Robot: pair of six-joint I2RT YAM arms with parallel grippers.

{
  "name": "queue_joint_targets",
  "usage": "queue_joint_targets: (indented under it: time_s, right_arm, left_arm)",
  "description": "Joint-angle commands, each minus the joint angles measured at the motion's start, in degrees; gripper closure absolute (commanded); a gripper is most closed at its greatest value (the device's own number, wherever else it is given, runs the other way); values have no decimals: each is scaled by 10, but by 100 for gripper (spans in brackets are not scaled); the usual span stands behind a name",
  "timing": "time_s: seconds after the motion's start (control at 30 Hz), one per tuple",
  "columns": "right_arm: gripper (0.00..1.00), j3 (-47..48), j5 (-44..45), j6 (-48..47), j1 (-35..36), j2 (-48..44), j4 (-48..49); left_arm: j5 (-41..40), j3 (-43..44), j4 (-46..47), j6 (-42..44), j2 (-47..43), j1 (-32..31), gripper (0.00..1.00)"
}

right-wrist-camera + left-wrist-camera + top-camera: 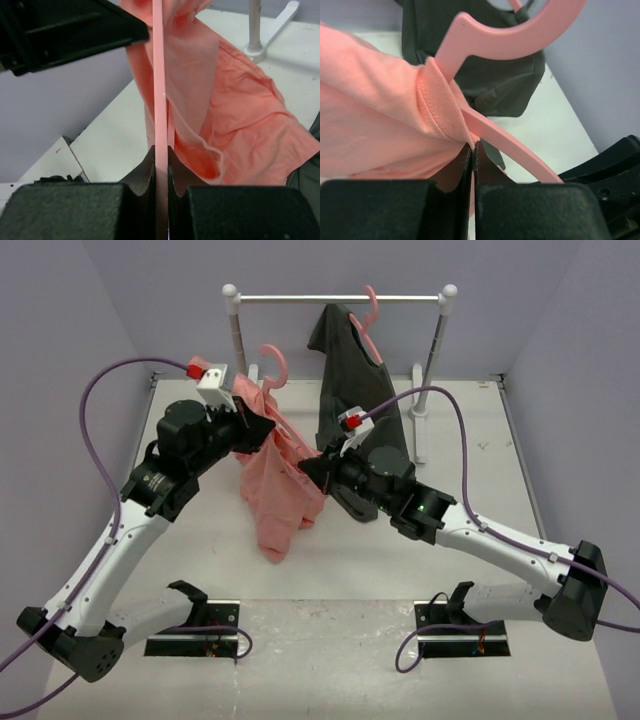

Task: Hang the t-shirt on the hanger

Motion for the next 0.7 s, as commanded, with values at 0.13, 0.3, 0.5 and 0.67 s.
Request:
queue_joint_targets:
  time_s: [0.13, 0.3, 0.5, 0.67]
  right_arm:
    - [100, 45, -98, -48, -40, -16, -13]
    - [100, -28, -94, -56, -55, -92, 57]
    - [100, -20, -85, -66, -80, -63, 72]
    - [100, -98, -78, -32, -115, -92, 152]
  left_arm:
    - [-42, 56, -31, 1, -49, -5, 100]
    - [17, 66, -39, 24, -16, -5, 100]
    - [179, 93, -47, 66, 56, -57, 100]
    - [96, 107, -73, 86, 25, -83, 100]
